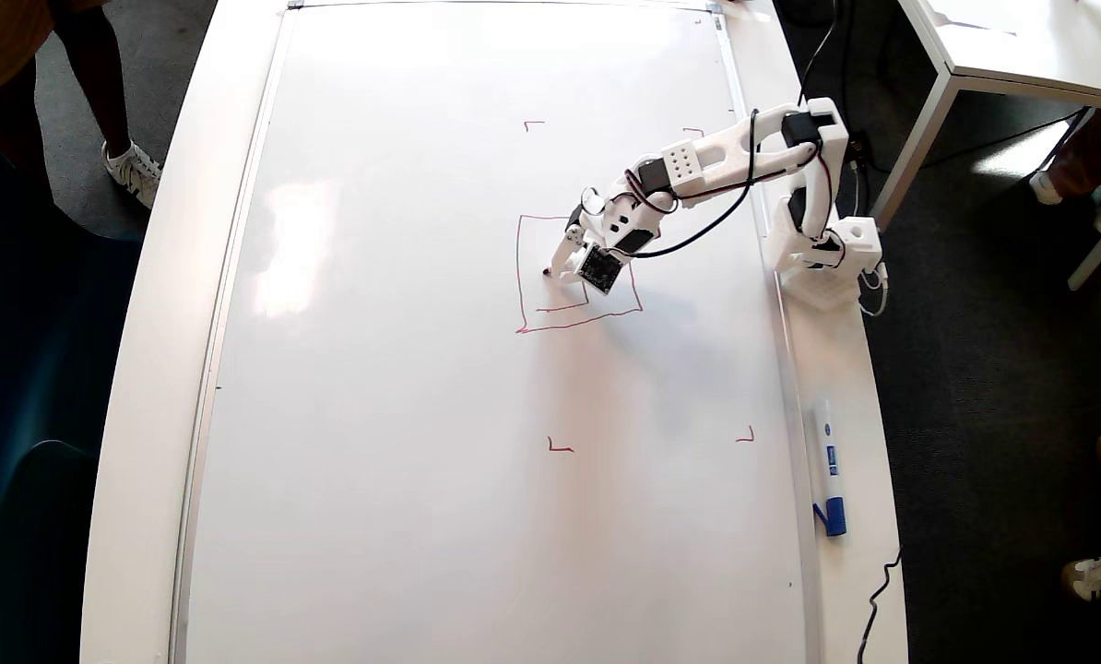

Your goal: Draw on a whiteboard a robot head using a pen attached to the gripper

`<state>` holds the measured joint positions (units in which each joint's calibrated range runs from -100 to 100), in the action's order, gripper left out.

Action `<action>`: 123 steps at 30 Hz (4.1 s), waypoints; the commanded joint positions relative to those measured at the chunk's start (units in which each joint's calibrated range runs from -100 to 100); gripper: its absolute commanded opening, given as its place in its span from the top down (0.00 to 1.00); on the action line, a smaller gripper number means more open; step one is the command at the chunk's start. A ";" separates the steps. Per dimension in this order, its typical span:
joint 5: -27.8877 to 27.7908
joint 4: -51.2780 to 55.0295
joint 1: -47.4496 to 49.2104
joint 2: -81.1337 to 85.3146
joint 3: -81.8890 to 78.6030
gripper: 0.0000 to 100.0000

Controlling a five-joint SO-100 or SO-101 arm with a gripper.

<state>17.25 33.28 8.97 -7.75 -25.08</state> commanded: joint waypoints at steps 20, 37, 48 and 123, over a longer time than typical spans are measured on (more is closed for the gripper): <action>0.23 0.35 6.46 -0.93 3.61 0.99; 0.12 0.26 7.27 0.08 4.43 0.99; -1.65 1.21 0.34 5.61 3.43 0.99; -2.45 0.35 -10.71 17.86 -19.99 0.99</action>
<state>15.09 33.78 -0.75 9.11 -45.91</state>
